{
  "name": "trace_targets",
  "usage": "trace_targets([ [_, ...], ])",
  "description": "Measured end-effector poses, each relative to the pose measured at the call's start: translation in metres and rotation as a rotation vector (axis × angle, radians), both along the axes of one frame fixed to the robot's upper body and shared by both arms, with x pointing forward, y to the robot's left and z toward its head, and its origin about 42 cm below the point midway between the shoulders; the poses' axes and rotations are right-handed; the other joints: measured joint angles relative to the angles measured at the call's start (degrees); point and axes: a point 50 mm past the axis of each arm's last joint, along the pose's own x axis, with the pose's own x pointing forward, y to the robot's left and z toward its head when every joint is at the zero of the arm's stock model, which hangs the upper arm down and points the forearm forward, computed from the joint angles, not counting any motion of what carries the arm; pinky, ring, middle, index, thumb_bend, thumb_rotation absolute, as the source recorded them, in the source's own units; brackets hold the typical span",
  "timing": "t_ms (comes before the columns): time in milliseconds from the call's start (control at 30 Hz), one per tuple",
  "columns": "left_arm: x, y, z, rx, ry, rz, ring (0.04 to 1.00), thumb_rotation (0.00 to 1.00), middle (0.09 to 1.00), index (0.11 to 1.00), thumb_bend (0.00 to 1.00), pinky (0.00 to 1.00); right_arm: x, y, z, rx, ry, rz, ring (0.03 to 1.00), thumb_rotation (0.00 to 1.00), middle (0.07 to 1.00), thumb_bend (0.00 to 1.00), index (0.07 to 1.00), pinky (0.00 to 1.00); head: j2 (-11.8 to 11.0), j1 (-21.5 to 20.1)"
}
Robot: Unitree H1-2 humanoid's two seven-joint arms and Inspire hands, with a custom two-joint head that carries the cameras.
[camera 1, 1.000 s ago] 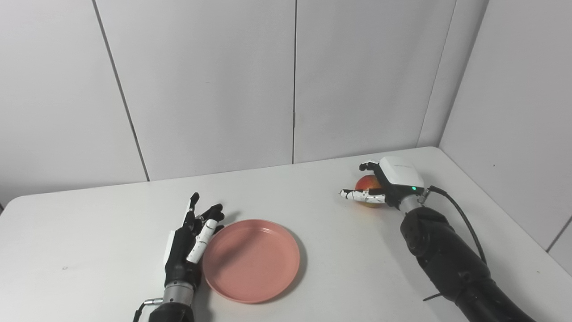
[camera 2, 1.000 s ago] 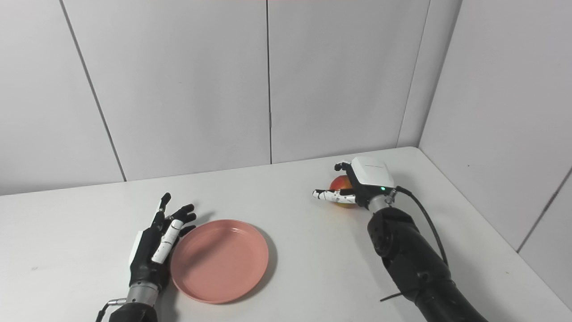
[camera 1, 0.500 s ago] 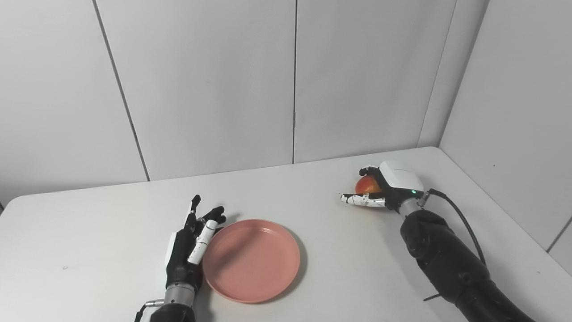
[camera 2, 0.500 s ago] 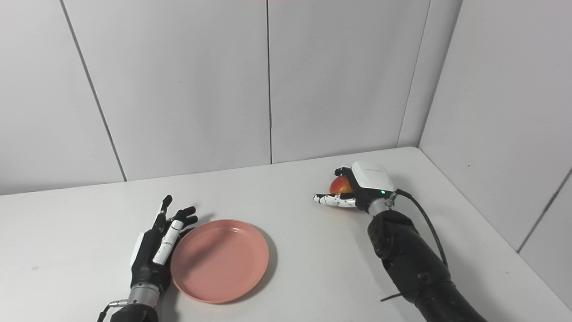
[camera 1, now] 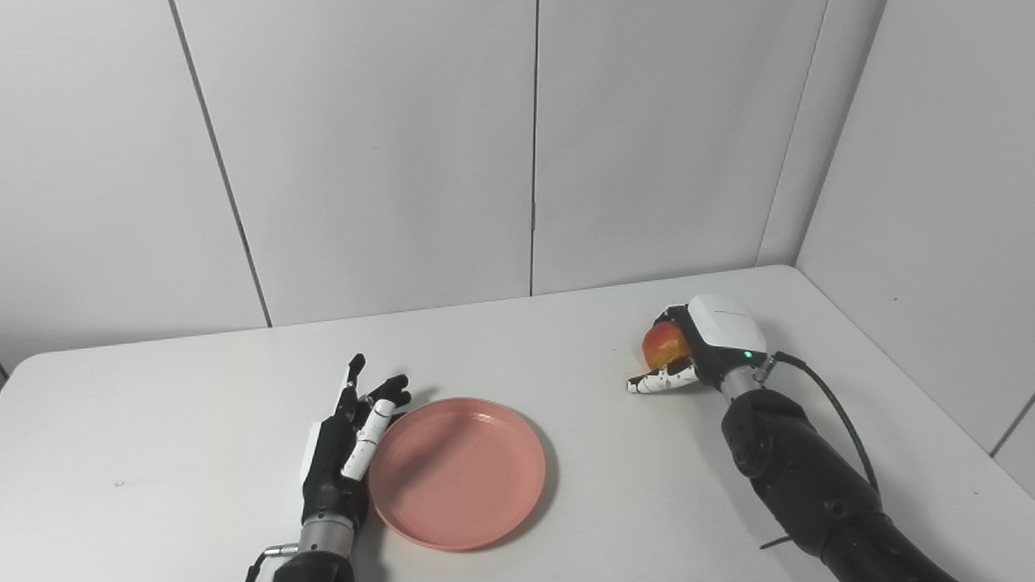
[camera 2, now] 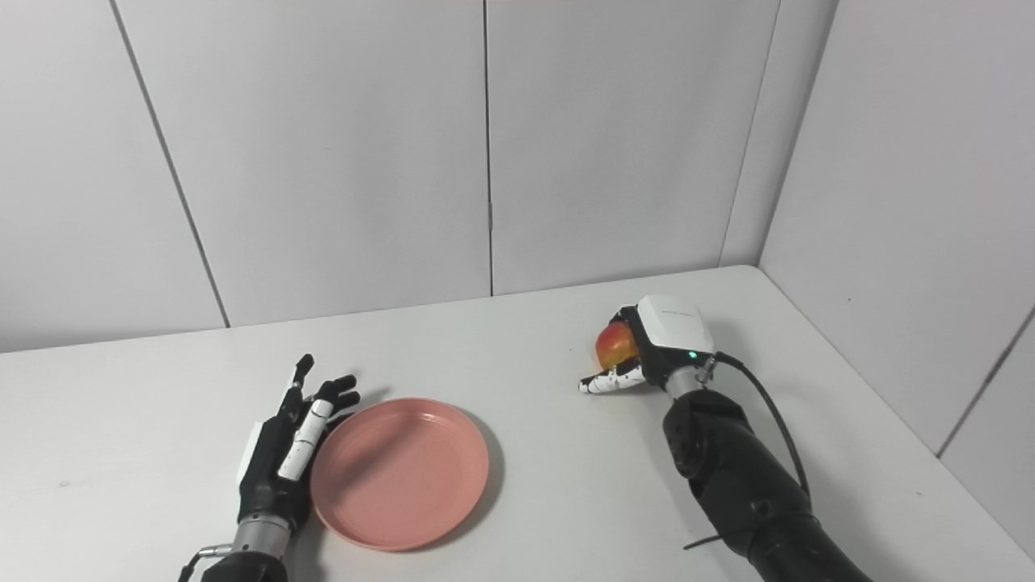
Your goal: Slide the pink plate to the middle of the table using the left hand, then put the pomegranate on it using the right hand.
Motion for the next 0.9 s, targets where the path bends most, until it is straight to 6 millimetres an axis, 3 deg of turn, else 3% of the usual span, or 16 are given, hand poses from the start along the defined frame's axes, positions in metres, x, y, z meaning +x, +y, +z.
trace_targets([
  [133,-0.0003,0.0001,-0.0003,0.000,0.004,0.000,0.763,0.66,0.763,0.987,0.78,0.71,-0.0001,0.0002,-0.0004,0.015,-0.007,0.000,0.364,0.16,0.467,0.53,0.493,0.28,0.09,0.09],
  [467,-0.0010,-0.0003,-0.0003,-0.001,0.004,-0.001,0.753,0.66,0.755,0.987,0.77,0.70,-0.0001,0.0027,0.0010,0.019,-0.025,0.016,0.347,0.16,0.455,0.52,0.491,0.27,0.09,0.09],
  [633,-0.0010,-0.0004,-0.0003,-0.002,0.004,-0.001,0.753,0.65,0.754,0.986,0.78,0.71,-0.0004,0.0033,0.0012,0.028,-0.027,0.023,0.299,0.16,0.402,0.50,0.489,0.23,0.09,0.00],
  [900,-0.0012,-0.0007,0.0001,-0.003,0.004,-0.002,0.753,0.65,0.759,0.986,0.77,0.70,-0.0041,0.0074,0.0066,0.024,-0.056,0.065,0.313,0.16,0.407,0.49,0.489,0.25,0.26,0.97],
])
